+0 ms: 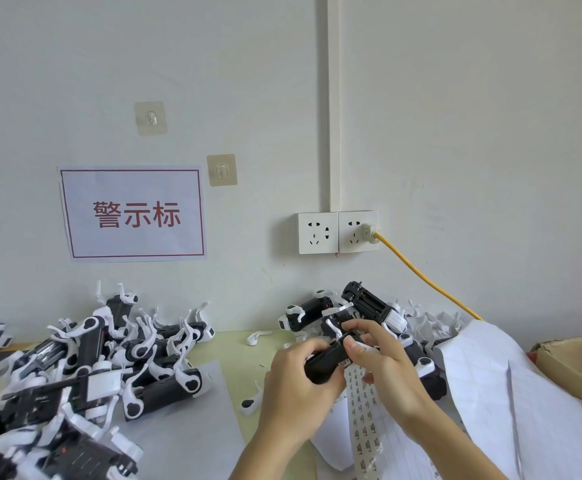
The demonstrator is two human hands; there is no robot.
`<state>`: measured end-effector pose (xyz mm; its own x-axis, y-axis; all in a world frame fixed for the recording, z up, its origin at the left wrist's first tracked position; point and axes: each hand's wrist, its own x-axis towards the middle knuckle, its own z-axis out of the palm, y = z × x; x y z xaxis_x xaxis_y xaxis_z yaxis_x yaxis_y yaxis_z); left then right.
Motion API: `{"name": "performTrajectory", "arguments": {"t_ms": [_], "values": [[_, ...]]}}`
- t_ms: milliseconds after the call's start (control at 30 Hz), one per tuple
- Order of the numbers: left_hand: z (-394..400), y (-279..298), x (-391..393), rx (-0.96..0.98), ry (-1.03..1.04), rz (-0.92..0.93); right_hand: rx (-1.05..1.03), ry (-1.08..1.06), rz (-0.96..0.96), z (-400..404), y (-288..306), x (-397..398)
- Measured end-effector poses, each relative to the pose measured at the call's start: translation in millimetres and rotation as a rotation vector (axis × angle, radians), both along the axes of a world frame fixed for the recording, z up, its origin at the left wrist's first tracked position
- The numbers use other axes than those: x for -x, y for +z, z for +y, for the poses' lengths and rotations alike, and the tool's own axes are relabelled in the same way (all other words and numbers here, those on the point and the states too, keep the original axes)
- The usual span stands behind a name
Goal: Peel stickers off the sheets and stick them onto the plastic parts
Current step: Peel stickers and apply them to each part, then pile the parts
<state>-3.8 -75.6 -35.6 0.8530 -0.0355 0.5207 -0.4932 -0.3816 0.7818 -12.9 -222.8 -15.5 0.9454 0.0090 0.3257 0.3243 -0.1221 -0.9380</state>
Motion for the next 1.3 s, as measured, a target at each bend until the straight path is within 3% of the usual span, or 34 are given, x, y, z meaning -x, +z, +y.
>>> {"name": "performTrajectory", "arguments": {"t_ms": [200, 367, 667, 900, 1067, 1300], "values": [[2.0, 4.9, -1.0, 0.274, 0.095, 0.165, -0.113, -0.048, 0.019, -4.8, -2.7, -6.3], [4.5, 8.7, -0.9, 0.574, -0.008, 0.312, -0.128, -0.044, 0.013, -3.7, -3.7, -8.1], [10.0, 9.3, -3.4, 0.675, -0.118, 0.250, -0.242, 0.052, 0.096, -1.7, -6.9, -11.0], [12.2, 8.1, -6.6, 0.777, -0.174, 0.238, -0.356, 0.060, 0.052, -6.3, -6.4, -12.1], [16.3, 9.4, -8.1, 0.928, -0.170, 0.279, -0.277, 0.140, -0.008, -8.1, 1.3, -4.5], [21.2, 11.5, -5.4, 1.057, -0.173, 0.341, -0.150, 0.081, -0.076, -3.8, 9.4, 2.7]]}}
